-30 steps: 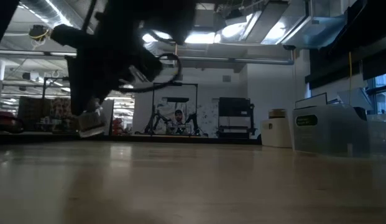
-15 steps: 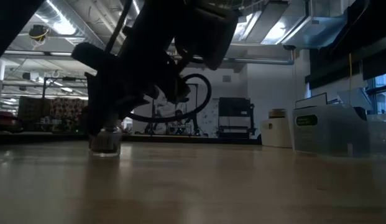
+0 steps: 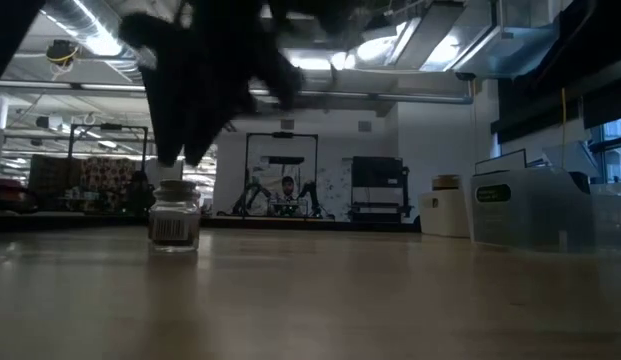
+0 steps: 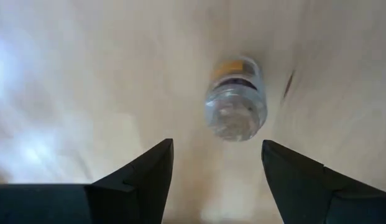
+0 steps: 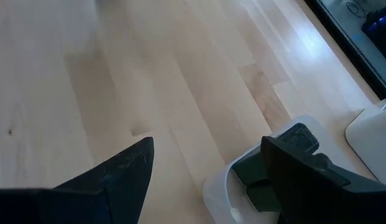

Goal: Sort spices by type
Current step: Put the middle left transparent seasoning bottle into the bottom transparent bin

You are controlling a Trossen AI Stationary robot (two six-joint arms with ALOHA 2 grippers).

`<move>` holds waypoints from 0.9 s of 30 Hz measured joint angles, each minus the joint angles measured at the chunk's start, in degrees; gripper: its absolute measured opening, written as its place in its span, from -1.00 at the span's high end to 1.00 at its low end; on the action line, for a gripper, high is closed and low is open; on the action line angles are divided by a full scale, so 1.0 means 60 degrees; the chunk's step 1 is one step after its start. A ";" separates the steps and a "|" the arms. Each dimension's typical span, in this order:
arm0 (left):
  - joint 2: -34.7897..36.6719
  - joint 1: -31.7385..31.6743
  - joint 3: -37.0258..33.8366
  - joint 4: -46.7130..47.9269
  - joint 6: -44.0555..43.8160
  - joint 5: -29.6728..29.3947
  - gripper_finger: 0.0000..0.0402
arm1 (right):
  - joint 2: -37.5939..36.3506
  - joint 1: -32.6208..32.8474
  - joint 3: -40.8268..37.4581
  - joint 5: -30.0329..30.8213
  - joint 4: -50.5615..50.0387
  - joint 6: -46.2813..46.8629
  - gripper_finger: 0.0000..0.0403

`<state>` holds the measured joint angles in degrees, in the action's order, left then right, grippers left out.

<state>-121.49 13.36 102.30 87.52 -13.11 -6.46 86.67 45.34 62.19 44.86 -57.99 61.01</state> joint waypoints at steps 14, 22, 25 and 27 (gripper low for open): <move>0.5946 0.1351 -0.6422 -0.4598 -0.3078 -0.1795 -0.14 | 0.0000 -0.0312 0.0000 0.0773 0.2476 -0.2065 -0.47; 0.6753 0.2187 -0.9446 -0.8490 -0.3365 -0.1829 -0.14 | 0.0520 -0.1851 0.0000 -0.0718 0.6215 -0.5992 -0.47; 0.6698 0.2330 -1.0098 -1.0023 -0.3141 -0.2132 -0.14 | 0.0955 -0.2521 0.0000 -0.1662 0.7724 -0.7242 -0.47; 0.6699 0.2387 -1.0461 -1.0680 -0.3057 -0.2529 -0.14 | 0.1304 -0.2955 0.0000 -0.2347 0.8813 -0.7856 -0.47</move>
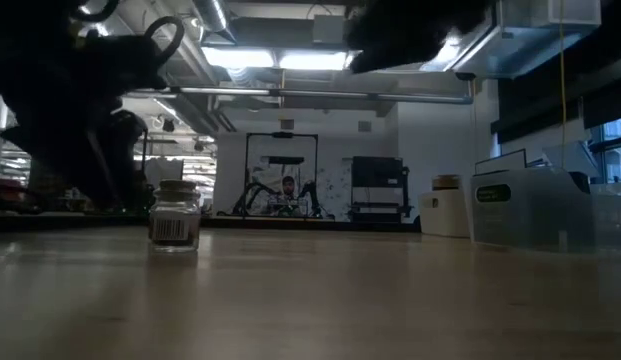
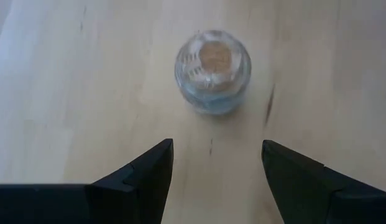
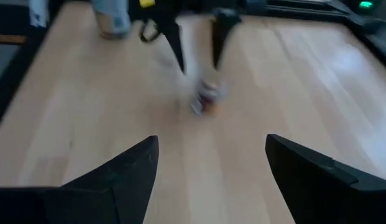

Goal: Sort spices by type
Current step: Put the middle left transparent seasoning bottle into the bottom transparent bin

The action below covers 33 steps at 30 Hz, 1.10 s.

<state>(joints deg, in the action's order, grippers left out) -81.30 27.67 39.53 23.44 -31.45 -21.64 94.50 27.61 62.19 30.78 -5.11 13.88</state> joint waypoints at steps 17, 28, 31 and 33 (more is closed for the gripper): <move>-0.0249 -0.0280 -0.2513 -0.5376 0.1285 -0.0781 -0.14 | 0.3177 -0.2373 0.0022 -0.3493 0.5899 -0.1546 -0.47; -0.1627 -0.0442 -0.2642 -0.8027 0.2108 -0.0786 0.10 | 0.4378 -0.2950 0.0907 -0.4070 0.5978 -0.1575 -0.47; -0.1767 -0.0470 -0.2622 -0.8189 0.2016 -0.0784 0.11 | 0.4519 -0.2990 0.1053 -0.4072 0.5933 -0.1577 -0.47; -0.1765 -0.0469 -0.2636 -0.8345 0.1970 -0.0804 0.09 | 0.4577 -0.2990 0.1060 -0.4072 0.5833 -0.1579 -0.47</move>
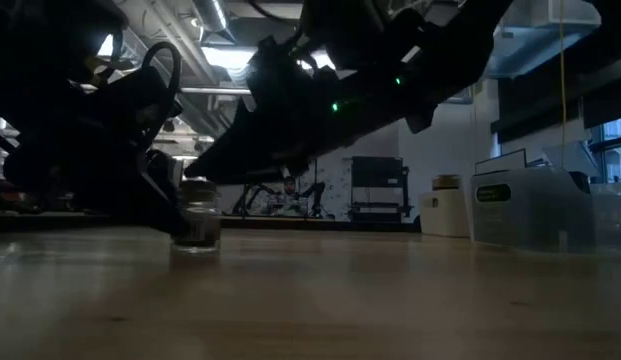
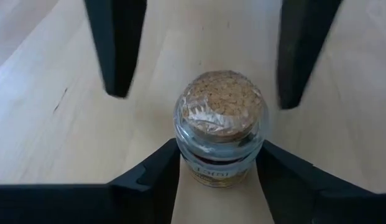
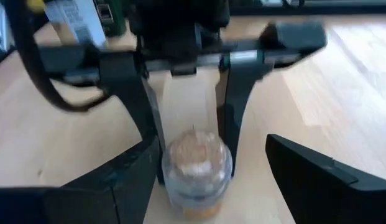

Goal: Sort spices by type
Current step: Put the middle left transparent seasoning bottle into the bottom transparent bin

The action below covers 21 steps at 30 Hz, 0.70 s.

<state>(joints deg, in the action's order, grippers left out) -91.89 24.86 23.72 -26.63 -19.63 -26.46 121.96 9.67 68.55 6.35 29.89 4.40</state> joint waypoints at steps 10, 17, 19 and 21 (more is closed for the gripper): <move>0.0030 -0.0047 -0.0024 -0.0377 0.0046 0.0097 0.04 | 0.0397 0.0007 0.0007 -0.0011 0.0070 0.0241 -0.47; 0.0031 -0.0104 -0.0024 -0.0316 0.0051 0.0130 0.04 | 0.0658 0.0011 0.0301 -0.0237 0.0057 0.0280 -0.41; 0.0031 -0.0106 -0.0024 -0.0322 0.0047 0.0102 0.04 | 0.0658 0.0011 0.0374 -0.0267 0.0033 0.0270 -0.32; 0.0031 -0.0106 -0.0024 -0.0339 0.0051 0.0088 0.04 | 0.0658 0.0011 0.0382 -0.0267 0.0076 0.0267 -0.19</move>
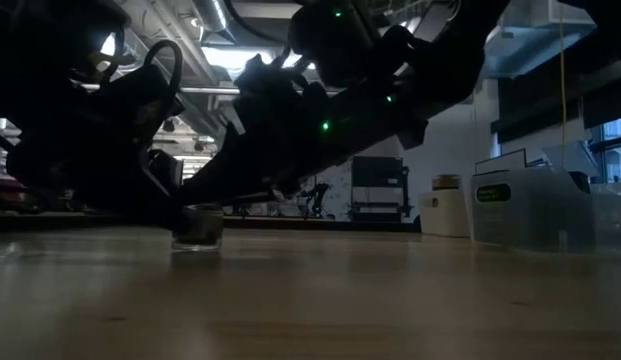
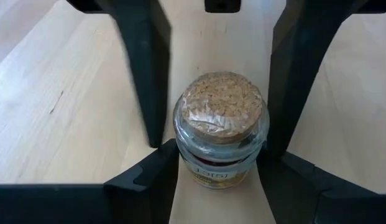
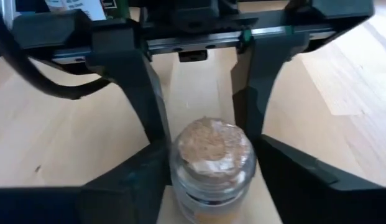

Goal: Sort spices by type
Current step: Put the middle left transparent seasoning bottle into the bottom transparent bin

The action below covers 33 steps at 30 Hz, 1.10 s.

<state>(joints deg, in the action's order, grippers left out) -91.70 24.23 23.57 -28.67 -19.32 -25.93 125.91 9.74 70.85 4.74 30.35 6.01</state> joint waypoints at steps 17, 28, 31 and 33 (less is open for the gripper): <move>0.0227 0.0063 0.0018 -0.0112 -0.0110 0.0539 0.03 | -0.0402 0.0312 0.0007 0.0035 -0.0592 -0.0060 0.10; 0.0390 0.0168 0.0022 -0.0033 -0.0413 0.0736 0.03 | -0.1828 0.0937 0.0011 0.1053 -0.3294 -0.0065 0.10; 0.0388 0.0168 0.0022 -0.0040 -0.0412 0.0736 0.03 | -0.2473 0.1316 0.0015 0.1053 -0.4233 0.0209 0.10; 0.0386 0.0168 0.0020 -0.0039 -0.0410 0.0736 0.03 | -0.2955 0.1620 0.0011 0.1047 -0.5058 0.0466 0.10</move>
<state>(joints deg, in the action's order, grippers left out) -89.38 25.23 23.69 -28.90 -21.78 -21.52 108.18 19.46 70.91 11.03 0.00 8.80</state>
